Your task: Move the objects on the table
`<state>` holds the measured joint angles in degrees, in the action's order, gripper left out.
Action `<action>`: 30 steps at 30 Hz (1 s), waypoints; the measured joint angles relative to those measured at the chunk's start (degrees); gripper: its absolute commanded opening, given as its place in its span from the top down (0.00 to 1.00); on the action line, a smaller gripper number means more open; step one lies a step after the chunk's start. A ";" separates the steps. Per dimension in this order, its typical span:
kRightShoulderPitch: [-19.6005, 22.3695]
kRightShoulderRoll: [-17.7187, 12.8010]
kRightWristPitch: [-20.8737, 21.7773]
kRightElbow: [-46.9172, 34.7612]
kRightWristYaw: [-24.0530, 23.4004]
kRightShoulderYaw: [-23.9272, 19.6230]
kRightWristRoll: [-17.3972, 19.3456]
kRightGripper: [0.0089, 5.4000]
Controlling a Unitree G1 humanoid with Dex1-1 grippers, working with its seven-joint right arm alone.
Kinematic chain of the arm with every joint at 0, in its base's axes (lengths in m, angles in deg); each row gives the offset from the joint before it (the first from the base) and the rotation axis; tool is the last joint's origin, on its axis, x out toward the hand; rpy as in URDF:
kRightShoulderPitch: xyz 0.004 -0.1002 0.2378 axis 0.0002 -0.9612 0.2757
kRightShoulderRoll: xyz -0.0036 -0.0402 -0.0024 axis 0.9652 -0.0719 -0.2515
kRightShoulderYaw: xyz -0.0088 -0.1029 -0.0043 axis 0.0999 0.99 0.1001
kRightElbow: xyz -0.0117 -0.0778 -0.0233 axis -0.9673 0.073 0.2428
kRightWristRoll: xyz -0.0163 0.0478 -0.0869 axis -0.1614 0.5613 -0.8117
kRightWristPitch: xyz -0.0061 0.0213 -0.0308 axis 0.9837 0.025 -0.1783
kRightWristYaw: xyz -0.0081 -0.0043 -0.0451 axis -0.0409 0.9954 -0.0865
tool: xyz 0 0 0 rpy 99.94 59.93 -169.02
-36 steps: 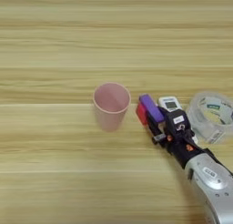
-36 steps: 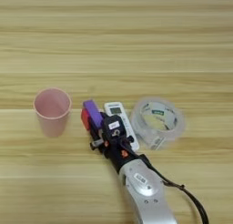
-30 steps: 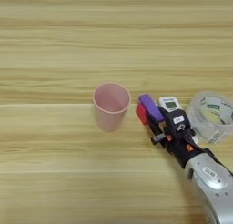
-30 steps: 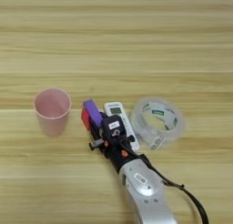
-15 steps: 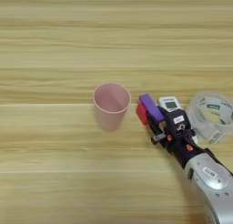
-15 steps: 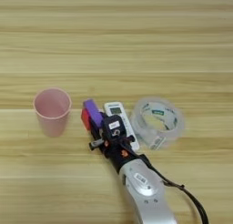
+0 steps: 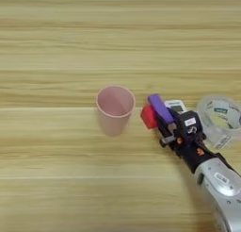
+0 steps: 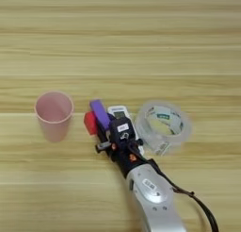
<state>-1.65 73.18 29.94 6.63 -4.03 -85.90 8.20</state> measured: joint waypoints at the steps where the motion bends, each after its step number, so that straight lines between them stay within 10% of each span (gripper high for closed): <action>1: 0.00 0.04 -0.03 -0.55 -0.01 -0.52 0.11 0.74; 11: 0.18 -0.07 -1.45 -3.43 -0.16 -5.38 1.98 0.74; 21: 0.19 -3.45 -3.80 -5.61 -0.96 -21.62 7.48 0.74; 30: -0.46 -4.83 -3.69 -2.11 -0.88 -27.74 8.85 0.74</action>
<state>-2.11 68.35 26.25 4.52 -4.91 -113.64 17.06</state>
